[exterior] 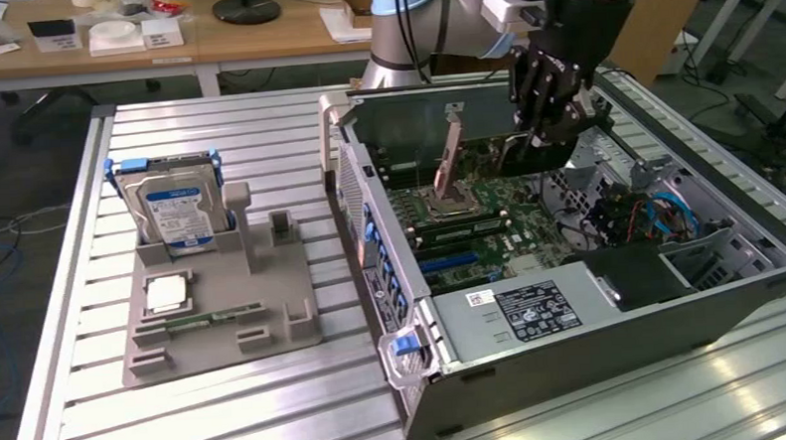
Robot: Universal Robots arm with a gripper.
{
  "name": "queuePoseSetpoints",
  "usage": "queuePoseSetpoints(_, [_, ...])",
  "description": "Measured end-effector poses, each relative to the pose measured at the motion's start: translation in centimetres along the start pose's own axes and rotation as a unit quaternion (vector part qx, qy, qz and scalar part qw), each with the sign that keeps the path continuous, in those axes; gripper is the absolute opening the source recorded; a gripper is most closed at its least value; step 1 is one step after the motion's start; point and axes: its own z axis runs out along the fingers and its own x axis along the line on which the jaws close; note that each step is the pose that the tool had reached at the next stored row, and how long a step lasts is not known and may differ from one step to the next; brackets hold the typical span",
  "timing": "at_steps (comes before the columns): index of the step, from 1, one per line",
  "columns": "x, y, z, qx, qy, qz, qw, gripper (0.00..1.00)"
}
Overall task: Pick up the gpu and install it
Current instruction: 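Insert the gpu into the slot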
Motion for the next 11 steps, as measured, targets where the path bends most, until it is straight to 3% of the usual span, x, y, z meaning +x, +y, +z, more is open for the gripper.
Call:
queuePoseSetpoints(4, [0.03, 0.91, 0.05, 0.0000, -0.0001, 0.000, 1.0000, 0.27])
queuePoseSetpoints(11, [0.03, 0.96, 0.05, 0.0000, 0.0000, 0.000, 1.0000, 0.27])
